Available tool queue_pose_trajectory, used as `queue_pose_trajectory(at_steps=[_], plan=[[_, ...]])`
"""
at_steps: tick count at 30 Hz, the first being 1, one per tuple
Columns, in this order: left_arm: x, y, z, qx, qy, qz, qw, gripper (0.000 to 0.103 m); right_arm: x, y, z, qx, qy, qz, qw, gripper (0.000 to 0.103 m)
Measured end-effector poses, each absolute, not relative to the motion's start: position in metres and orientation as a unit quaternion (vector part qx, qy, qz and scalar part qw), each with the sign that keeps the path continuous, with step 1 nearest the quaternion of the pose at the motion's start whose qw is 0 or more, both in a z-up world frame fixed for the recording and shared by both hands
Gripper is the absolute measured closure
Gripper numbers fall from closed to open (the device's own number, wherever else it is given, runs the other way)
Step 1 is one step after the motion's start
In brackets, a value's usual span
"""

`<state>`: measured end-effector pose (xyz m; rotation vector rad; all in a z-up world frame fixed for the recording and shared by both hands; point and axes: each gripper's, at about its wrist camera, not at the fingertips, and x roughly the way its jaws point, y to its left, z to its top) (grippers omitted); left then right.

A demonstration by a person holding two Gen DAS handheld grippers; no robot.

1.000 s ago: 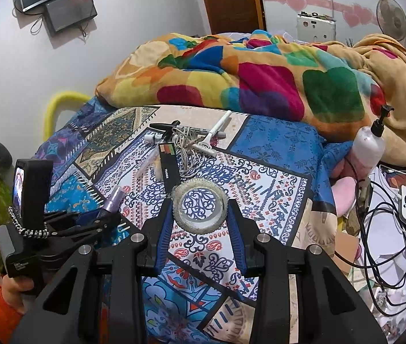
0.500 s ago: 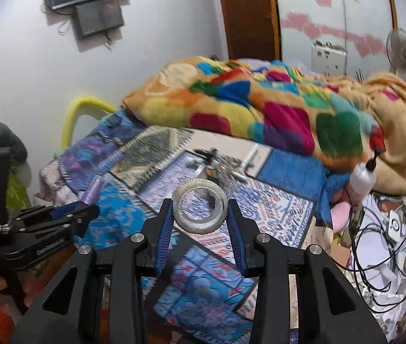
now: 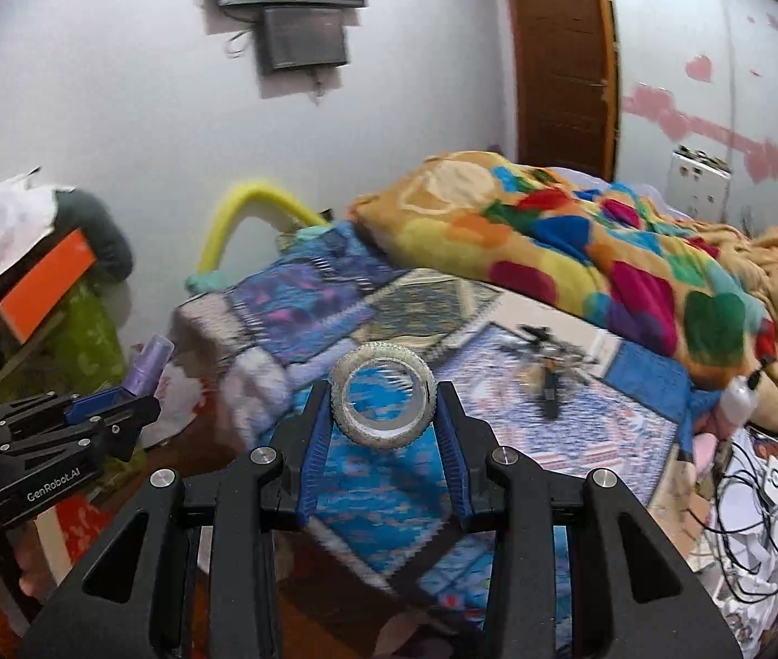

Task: Collect trash
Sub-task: 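Carry the spray bottle and tape roll with both tools over the white bucket, then open both tools to drop the bottle and tape into the bucket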

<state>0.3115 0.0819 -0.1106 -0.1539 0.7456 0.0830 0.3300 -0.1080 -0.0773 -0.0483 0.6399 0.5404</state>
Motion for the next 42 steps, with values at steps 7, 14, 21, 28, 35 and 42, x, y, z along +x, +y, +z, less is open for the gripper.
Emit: queue_pose_trajectory(at_steps=[7,14,21,28,35,42], plan=[[0.264,0.140,-0.128,-0.096,0.371,0.099,0.918,0.078,0.306,-0.047,-0.090,-0.054,0.322,0.317,0.890,0.069],[0.239,0.186,-0.167,-0.119,0.400,0.139,0.898,0.078,0.297,0.009,-0.125,-0.081,0.360,0.364,0.855,0.069],[0.238,0.216,-0.221,-0.131,0.439,0.165,0.873,0.078,0.297,0.056,-0.168,-0.111,0.413,0.391,0.815,0.069],[0.247,0.240,-0.276,-0.176,0.483,0.172,0.840,0.078,0.301,0.095,-0.210,-0.144,0.455,0.412,0.776,0.069],[0.263,0.256,-0.323,-0.204,0.528,0.158,0.809,0.078,0.321,0.130,-0.247,-0.150,0.509,0.436,0.727,0.069],[0.278,0.269,-0.342,-0.220,0.544,0.153,0.795,0.078,0.337,0.151,-0.263,-0.145,0.529,0.459,0.699,0.068]])
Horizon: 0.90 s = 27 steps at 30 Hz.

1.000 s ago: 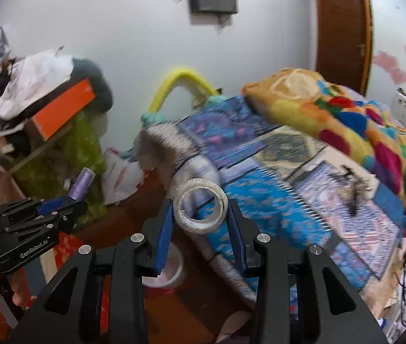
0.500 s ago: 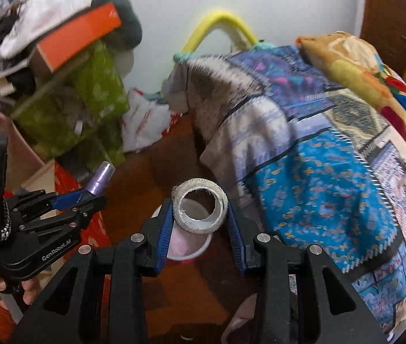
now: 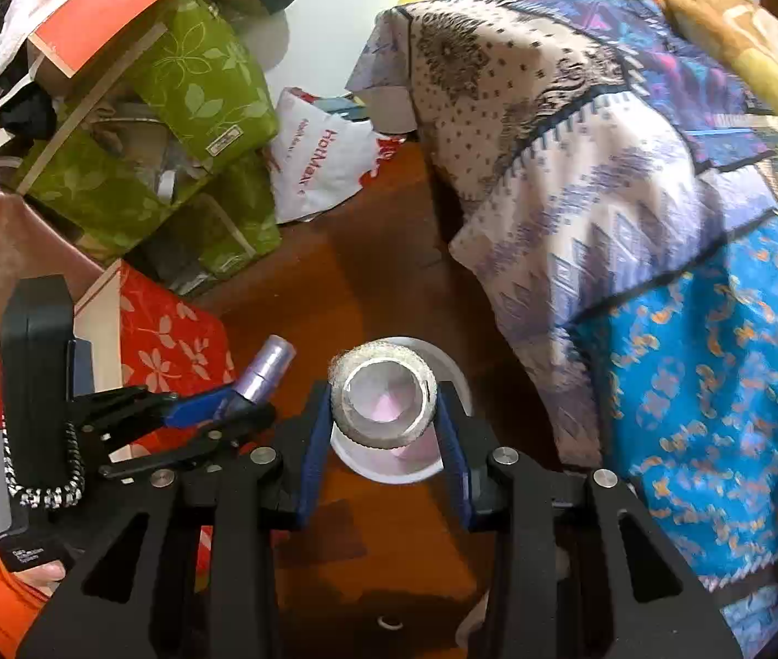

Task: Collect trash
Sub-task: 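Open both tools to drop the bottle and tape into the bucket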

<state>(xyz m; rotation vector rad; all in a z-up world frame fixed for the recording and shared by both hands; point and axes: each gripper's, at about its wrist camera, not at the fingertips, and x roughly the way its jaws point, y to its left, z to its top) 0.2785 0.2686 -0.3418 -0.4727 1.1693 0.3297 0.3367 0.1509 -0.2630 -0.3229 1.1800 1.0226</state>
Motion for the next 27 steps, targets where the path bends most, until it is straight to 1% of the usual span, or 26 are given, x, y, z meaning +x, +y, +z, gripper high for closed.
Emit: queue_pose_trajectory(at_steps=[3,4,5,6,7,16,22,27], plan=[[0.282,0.274,-0.338,-0.218,0.538,0.163,0.798,0.078,0.341,0.155,-0.264,-0.139,0.534,0.464,0.693,0.066],[0.283,0.276,-0.337,-0.220,0.534,0.168,0.799,0.077,0.342,0.157,-0.265,-0.143,0.535,0.464,0.692,0.061],[0.285,0.277,-0.337,-0.220,0.533,0.171,0.799,0.071,0.343,0.158,-0.266,-0.149,0.535,0.460,0.693,0.054],[0.286,0.278,-0.336,-0.219,0.535,0.175,0.797,0.064,0.342,0.158,-0.267,-0.156,0.533,0.456,0.695,0.052],[0.286,0.279,-0.336,-0.218,0.534,0.177,0.797,0.063,0.342,0.158,-0.267,-0.161,0.531,0.453,0.698,0.050],[0.274,0.273,-0.320,-0.207,0.529,0.184,0.802,0.063,0.337,0.143,-0.264,-0.174,0.525,0.441,0.707,0.050],[0.264,0.258,-0.283,-0.186,0.504,0.189,0.822,0.063,0.333,0.121,-0.237,-0.169,0.497,0.428,0.736,0.051],[0.256,0.242,-0.244,-0.168,0.475,0.190,0.842,0.063,0.331,0.095,-0.204,-0.138,0.473,0.418,0.763,0.051]])
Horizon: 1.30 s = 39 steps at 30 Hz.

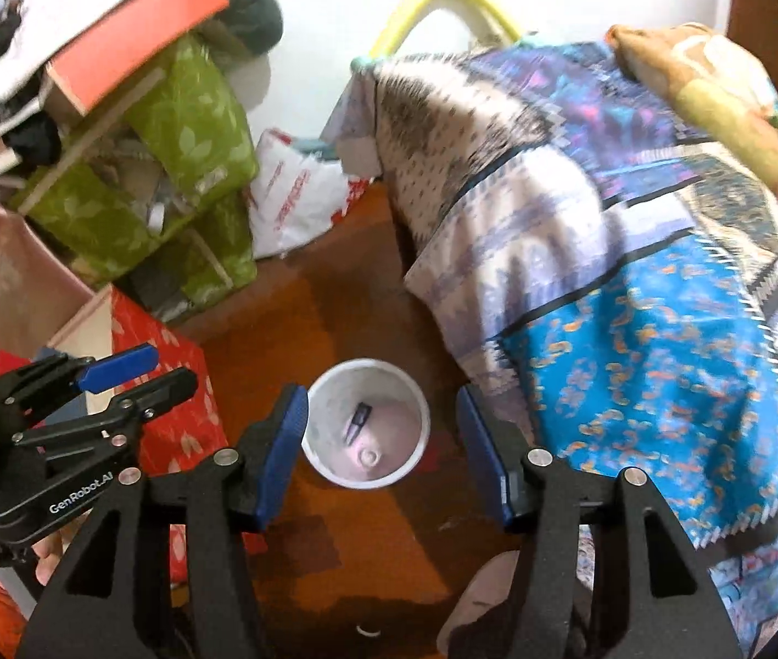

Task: Collect trash
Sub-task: 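Open both tools to drop the bottle and tape into the bucket, then move both tools back to the bed toward the remaining items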

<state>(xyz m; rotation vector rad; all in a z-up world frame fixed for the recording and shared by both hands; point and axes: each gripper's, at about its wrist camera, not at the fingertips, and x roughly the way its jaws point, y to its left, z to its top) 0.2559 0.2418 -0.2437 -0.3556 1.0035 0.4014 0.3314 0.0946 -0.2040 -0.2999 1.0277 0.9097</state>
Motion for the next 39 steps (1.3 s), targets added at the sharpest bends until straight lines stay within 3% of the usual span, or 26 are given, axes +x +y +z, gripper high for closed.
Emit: queue_pose_trajectory(at_steps=[20,28,39], plan=[[0.295,0.087,-0.118,-0.076,0.373,0.110,0.918,0.063,0.343,-0.069,-0.108,-0.067,0.375,0.333,0.862,0.051],[0.339,0.013,-0.111,-0.063,0.371,0.059,0.925,0.063,0.356,-0.153,-0.091,-0.041,0.350,0.286,0.891,0.051],[0.413,-0.070,-0.140,-0.050,0.409,-0.007,0.911,0.063,0.402,-0.241,-0.106,-0.010,0.358,0.214,0.909,0.051]])
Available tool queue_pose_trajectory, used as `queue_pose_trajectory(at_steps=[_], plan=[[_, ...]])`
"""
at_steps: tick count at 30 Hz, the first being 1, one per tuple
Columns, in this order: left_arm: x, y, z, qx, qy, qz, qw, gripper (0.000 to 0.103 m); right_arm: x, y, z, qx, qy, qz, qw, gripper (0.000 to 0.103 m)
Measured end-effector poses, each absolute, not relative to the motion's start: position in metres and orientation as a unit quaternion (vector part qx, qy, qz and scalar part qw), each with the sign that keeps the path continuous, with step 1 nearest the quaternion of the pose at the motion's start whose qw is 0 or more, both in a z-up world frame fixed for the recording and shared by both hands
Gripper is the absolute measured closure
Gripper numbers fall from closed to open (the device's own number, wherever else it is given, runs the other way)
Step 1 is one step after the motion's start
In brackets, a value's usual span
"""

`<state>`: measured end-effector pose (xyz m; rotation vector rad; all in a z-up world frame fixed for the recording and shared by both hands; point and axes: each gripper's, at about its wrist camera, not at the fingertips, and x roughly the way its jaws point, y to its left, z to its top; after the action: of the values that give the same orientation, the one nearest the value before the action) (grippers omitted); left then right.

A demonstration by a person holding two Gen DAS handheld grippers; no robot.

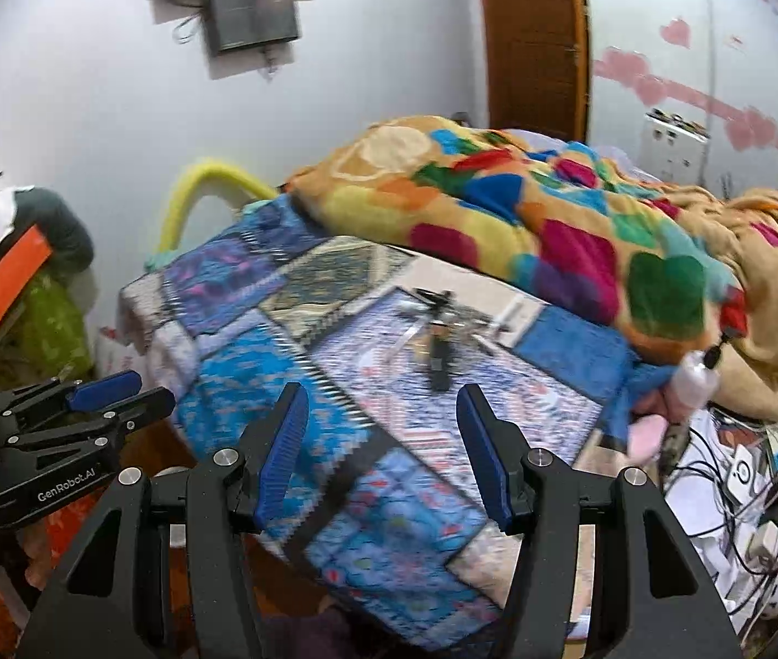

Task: Collect trash
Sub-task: 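Move both tools back to the bed toward the remaining items, then grasp the clear pen with the left tool while the right tool grasps the black TRAINER box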

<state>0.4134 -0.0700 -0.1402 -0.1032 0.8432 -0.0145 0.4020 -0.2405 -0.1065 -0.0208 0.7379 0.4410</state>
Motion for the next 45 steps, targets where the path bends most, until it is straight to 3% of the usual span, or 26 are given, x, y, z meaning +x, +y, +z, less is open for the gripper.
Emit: queue_pose_trajectory(at_steps=[12,27,29,40,42,45], plan=[[0.497,-0.108,-0.194,-0.030,0.455,-0.057,0.888,0.063,0.468,-0.276,-0.168,0.029,0.409,0.193,0.891,0.050],[0.595,-0.098,-0.267,-0.023,0.495,-0.098,0.863,0.063,0.542,-0.234,-0.241,0.074,0.462,0.248,0.848,0.051],[0.606,-0.098,-0.272,-0.024,0.494,-0.106,0.863,0.063,0.549,-0.229,-0.248,0.072,0.465,0.253,0.846,0.056],[0.642,-0.103,-0.286,-0.015,0.479,-0.128,0.868,0.081,0.559,-0.216,-0.264,0.040,0.467,0.271,0.840,0.079],[0.644,-0.105,-0.289,-0.016,0.481,-0.133,0.866,0.092,0.557,-0.218,-0.264,0.043,0.464,0.276,0.841,0.079],[0.641,-0.109,-0.291,0.000,0.480,-0.142,0.866,0.095,0.551,-0.220,-0.264,0.035,0.462,0.273,0.843,0.079]])
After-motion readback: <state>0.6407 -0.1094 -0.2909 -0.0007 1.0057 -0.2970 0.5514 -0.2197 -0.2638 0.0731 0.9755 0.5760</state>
